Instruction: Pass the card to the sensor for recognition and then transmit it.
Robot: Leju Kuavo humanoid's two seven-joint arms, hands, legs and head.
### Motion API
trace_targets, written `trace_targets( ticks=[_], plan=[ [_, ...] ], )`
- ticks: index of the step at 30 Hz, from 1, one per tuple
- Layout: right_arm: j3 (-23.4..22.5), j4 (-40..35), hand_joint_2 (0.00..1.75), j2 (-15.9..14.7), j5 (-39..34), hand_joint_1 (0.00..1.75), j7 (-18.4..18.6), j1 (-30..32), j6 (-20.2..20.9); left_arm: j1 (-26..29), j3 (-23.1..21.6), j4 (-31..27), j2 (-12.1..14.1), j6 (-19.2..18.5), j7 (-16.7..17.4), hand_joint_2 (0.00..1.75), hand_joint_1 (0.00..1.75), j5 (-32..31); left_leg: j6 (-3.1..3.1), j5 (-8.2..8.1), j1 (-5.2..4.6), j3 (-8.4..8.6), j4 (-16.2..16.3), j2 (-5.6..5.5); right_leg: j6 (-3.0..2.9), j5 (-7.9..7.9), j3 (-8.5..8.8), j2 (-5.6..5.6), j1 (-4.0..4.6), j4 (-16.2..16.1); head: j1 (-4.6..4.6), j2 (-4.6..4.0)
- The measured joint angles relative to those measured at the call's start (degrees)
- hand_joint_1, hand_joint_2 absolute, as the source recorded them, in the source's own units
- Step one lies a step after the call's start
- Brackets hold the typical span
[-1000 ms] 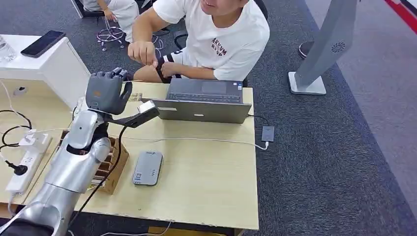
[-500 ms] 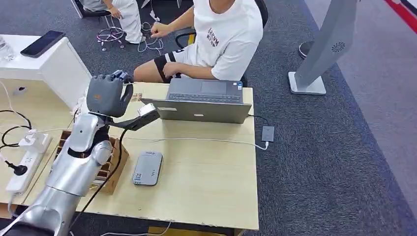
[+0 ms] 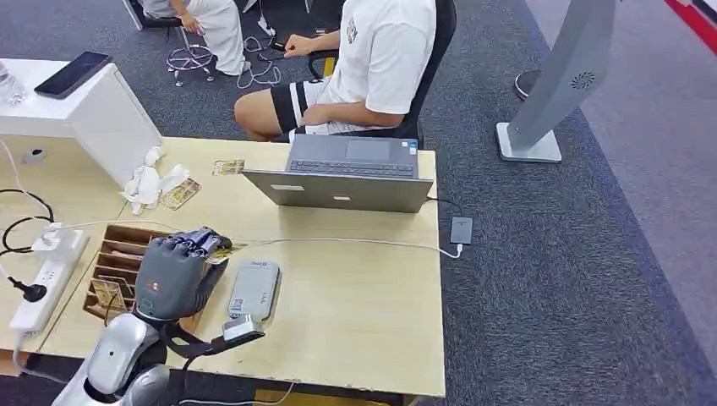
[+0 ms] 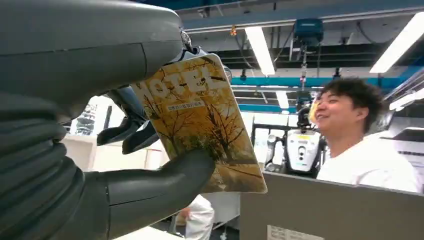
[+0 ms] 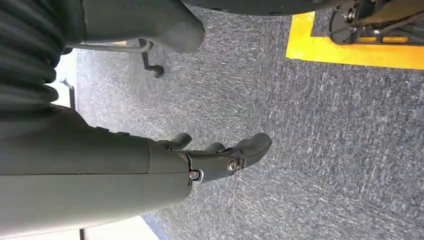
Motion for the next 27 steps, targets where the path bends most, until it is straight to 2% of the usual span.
trace_targets(
  ticks=[4,11,14,16,22,27],
  plan=[
    [0.00,0.00,1.75,0.04,-0.02,0.00,0.31,0.15,-0.18,2.43,0.00,-1.75,1.03,-4.50,1.05,1.75,1.75,-2.14,0.00,0.01,0.00,0.05,0.00,0.01,-0.03,0.03,0.02,0.01,0.00,0.00,-0.02,0.00],
    [0.00,-0.18,1.75,0.46,0.15,0.00,0.46,0.34,-0.22,5.42,-0.02,-1.83,1.38,-7.15,2.65,1.75,1.75,-4.11,0.00,0.01,0.00,0.05,0.00,0.01,-0.03,0.04,0.03,0.01,0.00,0.00,0.00,0.00],
    [0.00,-0.37,1.75,0.57,0.99,0.00,0.74,0.34,-0.39,6.48,0.00,-1.61,1.64,-10.62,5.07,1.75,1.75,-5.09,0.00,0.01,0.00,0.05,0.00,0.01,-0.03,0.04,0.02,0.01,0.00,0.00,0.00,0.02],
    [0.02,-0.46,1.75,0.63,1.36,0.00,1.16,0.36,-0.37,7.01,0.00,-1.11,2.16,-11.56,5.86,1.75,1.75,-4.94,0.00,0.01,0.00,0.04,0.00,0.01,-0.03,0.03,0.01,0.01,0.00,0.00,0.00,0.02],
    [0.28,-0.57,1.75,0.74,2.75,0.00,1.53,0.31,-0.17,5.62,0.00,2.98,2.73,-14.34,6.64,1.75,1.75,-4.46,0.00,0.01,0.01,0.05,0.00,-0.01,-0.03,0.03,0.02,0.00,0.01,0.00,-0.02,0.02],
    [0.35,-0.59,1.75,0.74,2.62,0.00,0.09,0.29,-0.17,2.30,0.00,7.35,2.18,-15.72,6.71,1.75,1.75,-3.93,0.00,0.05,0.01,0.06,0.00,-0.03,-0.04,0.07,0.04,0.00,0.01,0.01,0.00,0.02]
  ],
)
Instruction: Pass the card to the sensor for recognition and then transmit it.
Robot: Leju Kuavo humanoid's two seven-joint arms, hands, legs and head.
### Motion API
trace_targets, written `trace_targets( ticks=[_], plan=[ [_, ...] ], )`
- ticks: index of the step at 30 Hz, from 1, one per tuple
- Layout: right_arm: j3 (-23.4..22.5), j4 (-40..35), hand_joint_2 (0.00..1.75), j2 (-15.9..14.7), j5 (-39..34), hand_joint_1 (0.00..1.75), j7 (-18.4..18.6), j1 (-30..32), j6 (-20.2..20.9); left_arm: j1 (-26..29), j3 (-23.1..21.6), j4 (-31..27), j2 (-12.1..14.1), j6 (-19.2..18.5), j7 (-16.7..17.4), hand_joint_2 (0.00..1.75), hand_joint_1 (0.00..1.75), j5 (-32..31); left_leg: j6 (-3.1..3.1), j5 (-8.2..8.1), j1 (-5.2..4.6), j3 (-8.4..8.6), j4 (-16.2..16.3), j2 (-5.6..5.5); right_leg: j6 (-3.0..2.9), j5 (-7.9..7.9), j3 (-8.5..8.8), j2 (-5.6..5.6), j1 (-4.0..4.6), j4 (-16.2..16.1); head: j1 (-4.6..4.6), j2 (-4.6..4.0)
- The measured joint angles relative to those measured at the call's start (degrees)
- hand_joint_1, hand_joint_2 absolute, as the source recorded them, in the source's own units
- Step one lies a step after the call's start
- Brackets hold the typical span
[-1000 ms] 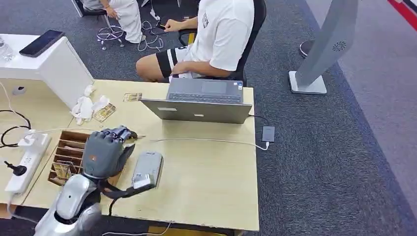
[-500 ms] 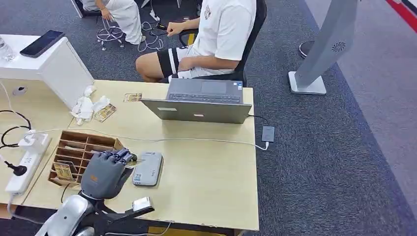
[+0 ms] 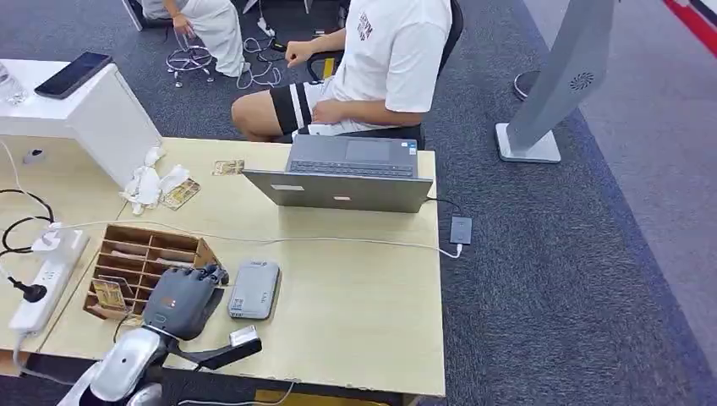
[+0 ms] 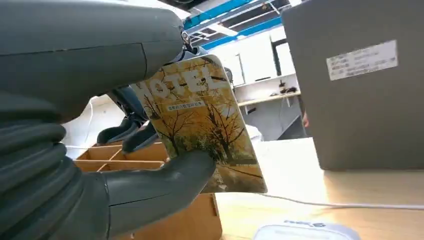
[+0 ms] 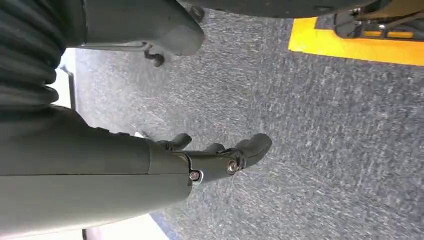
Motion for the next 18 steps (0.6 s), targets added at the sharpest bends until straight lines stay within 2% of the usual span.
trace_targets(
  ticks=[5,18],
  plan=[
    [0.00,-0.11,1.75,0.02,-0.72,0.00,-1.35,-0.07,0.09,-2.25,0.00,3.12,-0.59,-2.29,0.37,1.75,1.75,0.55,0.00,0.00,0.00,0.01,0.00,0.00,0.00,0.00,0.00,0.00,0.00,0.00,0.00,0.00],
    [0.00,-0.28,1.75,0.02,-0.70,0.00,-1.53,-0.12,0.15,-3.83,0.00,5.75,-1.42,-3.04,0.50,1.75,1.75,0.68,0.00,0.00,0.00,0.00,0.00,0.00,-0.01,-0.01,-0.02,0.01,0.00,0.00,0.00,-0.02]
  ],
)
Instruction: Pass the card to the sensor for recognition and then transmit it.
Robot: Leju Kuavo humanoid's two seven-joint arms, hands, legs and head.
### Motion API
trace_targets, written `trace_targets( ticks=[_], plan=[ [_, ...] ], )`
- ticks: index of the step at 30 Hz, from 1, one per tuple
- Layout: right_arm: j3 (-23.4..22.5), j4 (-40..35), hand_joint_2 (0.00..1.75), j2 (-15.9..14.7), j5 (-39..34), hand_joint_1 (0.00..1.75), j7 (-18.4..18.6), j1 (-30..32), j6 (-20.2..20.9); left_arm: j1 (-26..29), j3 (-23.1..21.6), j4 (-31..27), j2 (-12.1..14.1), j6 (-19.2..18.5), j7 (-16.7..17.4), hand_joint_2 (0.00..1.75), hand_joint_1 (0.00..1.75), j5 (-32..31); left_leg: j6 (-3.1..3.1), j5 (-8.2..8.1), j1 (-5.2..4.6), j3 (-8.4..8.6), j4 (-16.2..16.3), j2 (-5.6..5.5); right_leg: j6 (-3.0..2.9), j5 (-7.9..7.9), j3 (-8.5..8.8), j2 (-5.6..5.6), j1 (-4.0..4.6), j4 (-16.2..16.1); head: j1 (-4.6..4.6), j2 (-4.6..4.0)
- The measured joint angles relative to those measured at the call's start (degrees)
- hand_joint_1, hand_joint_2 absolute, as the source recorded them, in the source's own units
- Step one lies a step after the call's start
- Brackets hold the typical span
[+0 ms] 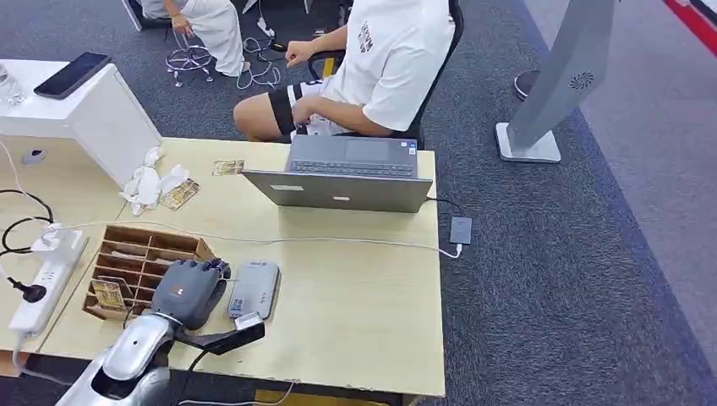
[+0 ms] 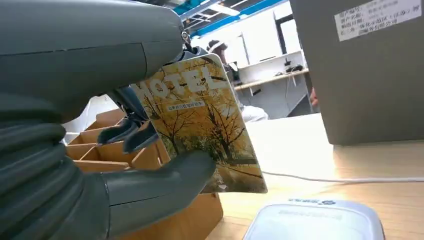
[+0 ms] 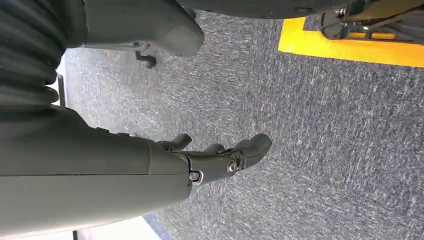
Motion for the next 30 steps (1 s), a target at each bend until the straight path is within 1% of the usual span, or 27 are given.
trace_targets(
  ticks=[4,10,14,19,23,26,30],
  plan=[
    [-0.02,-0.04,1.75,0.02,-0.48,0.00,-1.60,-0.04,0.20,-0.58,0.00,1.20,-0.59,-0.15,0.00,1.75,1.75,0.13,0.00,0.00,0.00,0.00,0.00,0.00,0.00,0.00,0.01,0.01,0.00,0.00,-0.02,0.02],
    [-0.02,-0.07,1.75,0.02,0.20,0.00,-2.01,-0.14,0.22,0.21,0.00,2.12,-1.66,0.33,-0.22,1.75,1.75,1.00,0.00,-0.01,0.00,0.00,0.00,0.01,0.00,0.00,0.00,0.02,0.00,0.00,-0.02,0.00],
    [0.00,-0.09,1.75,0.00,0.66,0.00,-1.82,-0.13,-0.17,1.84,0.00,2.12,-2.06,0.96,-1.09,1.75,1.75,1.55,-0.01,-0.03,0.00,-0.01,0.00,0.01,0.00,-0.01,-0.02,0.01,0.00,0.00,-0.02,0.02],
    [0.11,-0.07,1.75,-0.42,1.36,0.00,-1.58,-0.13,1.29,2.55,-0.02,2.14,-2.58,1.14,-1.18,1.75,1.75,1.31,-0.01,-0.02,0.00,-0.01,0.00,0.00,0.00,-0.01,0.00,0.00,0.00,0.00,0.00,0.02],
    [0.13,-0.07,1.75,-0.53,1.99,0.00,-1.49,-0.10,1.57,2.80,-0.04,2.16,-2.84,1.14,-1.18,1.75,1.75,1.20,-0.01,-0.01,0.00,0.00,0.00,0.00,0.00,-0.01,0.00,0.00,0.00,0.00,0.00,0.00],
    [0.33,-0.02,1.75,-0.48,2.36,0.00,-0.74,-0.10,0.68,2.92,-0.04,2.16,-3.04,1.47,-1.33,1.75,1.75,1.18,-0.01,-0.01,0.00,0.00,0.00,0.00,0.00,-0.01,0.00,0.00,0.00,0.00,-0.02,0.00],
    [0.83,0.09,1.75,-0.29,3.01,0.00,-0.42,-0.10,0.00,2.98,-0.07,2.36,-3.72,3.38,-1.90,1.75,1.75,0.18,-0.01,-0.02,0.00,0.00,0.00,0.00,0.00,-0.01,0.00,0.00,0.00,0.00,-0.02,0.00]
  ],
)
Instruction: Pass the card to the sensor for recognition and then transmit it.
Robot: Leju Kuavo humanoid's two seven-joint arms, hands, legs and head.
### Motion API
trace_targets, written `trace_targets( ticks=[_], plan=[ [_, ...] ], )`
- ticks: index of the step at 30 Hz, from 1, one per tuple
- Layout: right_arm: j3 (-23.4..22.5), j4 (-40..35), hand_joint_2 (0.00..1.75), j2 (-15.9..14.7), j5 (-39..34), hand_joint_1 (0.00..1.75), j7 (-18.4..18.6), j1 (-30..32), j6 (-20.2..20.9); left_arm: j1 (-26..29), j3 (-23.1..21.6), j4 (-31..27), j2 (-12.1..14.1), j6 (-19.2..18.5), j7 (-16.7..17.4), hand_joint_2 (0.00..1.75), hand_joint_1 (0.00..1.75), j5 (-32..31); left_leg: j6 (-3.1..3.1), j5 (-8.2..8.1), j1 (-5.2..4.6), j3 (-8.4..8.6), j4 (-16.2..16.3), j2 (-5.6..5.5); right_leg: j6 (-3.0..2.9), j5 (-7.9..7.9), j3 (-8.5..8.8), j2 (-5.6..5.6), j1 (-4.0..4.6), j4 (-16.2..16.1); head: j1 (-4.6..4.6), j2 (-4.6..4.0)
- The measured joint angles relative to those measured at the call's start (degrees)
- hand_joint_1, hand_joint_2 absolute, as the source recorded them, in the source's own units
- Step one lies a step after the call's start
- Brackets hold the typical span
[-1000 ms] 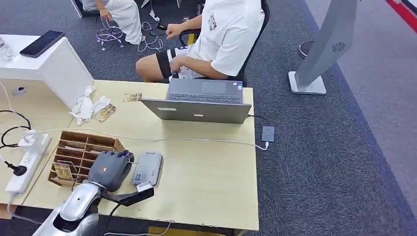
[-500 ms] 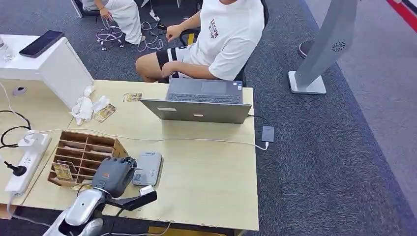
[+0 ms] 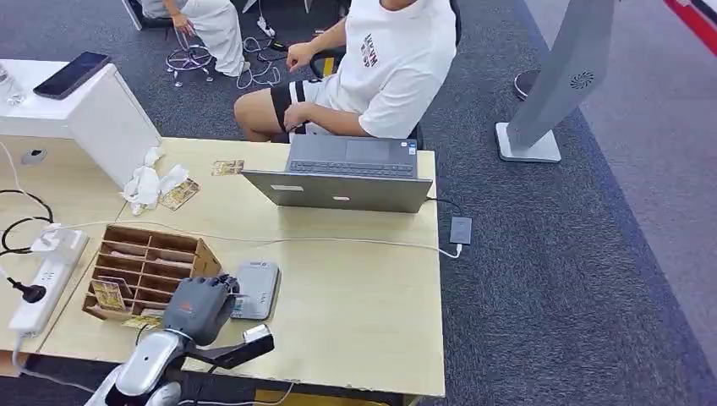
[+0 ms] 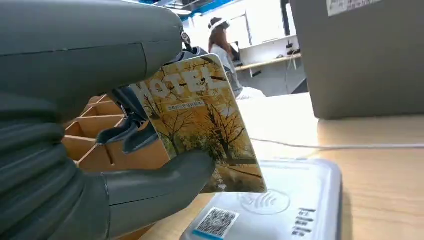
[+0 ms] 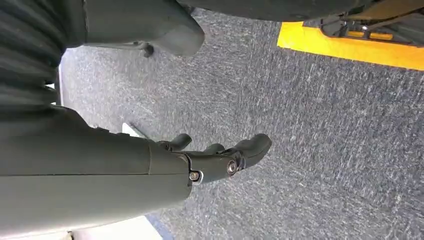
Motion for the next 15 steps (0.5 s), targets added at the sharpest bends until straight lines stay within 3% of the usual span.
trace_targets(
  ticks=[15],
  plan=[
    [1.27,0.29,1.75,0.00,1.34,0.00,-0.04,-0.02,0.70,-1.78,-0.31,3.58,-3.35,1.80,1.31,1.75,1.75,-2.06,0.00,0.00,0.00,0.02,0.00,0.01,0.00,0.00,0.00,0.01,0.00,0.00,0.00,0.02]
  ],
)
